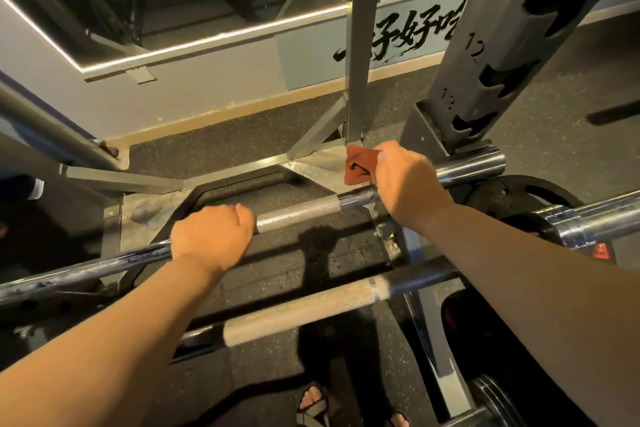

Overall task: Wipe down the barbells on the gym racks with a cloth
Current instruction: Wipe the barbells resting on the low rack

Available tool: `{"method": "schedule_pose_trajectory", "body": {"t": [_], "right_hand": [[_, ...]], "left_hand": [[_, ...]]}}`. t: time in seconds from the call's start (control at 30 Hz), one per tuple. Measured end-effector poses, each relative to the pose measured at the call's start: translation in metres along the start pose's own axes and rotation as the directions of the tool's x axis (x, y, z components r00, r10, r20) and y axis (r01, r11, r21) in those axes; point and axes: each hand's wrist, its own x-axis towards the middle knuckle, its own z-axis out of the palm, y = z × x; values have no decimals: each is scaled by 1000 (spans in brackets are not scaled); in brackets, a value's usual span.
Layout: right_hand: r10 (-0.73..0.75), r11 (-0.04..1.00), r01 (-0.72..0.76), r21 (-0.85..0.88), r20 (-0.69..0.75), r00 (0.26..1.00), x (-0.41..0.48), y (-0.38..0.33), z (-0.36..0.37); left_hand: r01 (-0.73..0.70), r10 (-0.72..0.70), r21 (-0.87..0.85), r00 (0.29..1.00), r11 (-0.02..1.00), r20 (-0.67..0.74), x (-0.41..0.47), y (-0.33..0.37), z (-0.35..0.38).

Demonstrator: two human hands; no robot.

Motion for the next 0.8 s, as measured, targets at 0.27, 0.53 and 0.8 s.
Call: {"method": "schedule_pose_trajectory", "body": {"t": [0.27, 0.53, 0.8], "right_hand": [[-52, 958, 131, -255, 295, 954, 0, -53, -3], [-108, 978, 159, -134, 324, 940, -20, -57, 27], [231, 949, -112, -294, 408, 883, -22, -95, 36]], "left_hand": [[-13, 13, 7, 998, 1000, 60, 16, -2, 7], [-39, 38, 28, 999, 999, 34, 15, -1, 7], [-40, 39, 53, 999, 998, 22, 15, -4, 10]]}}
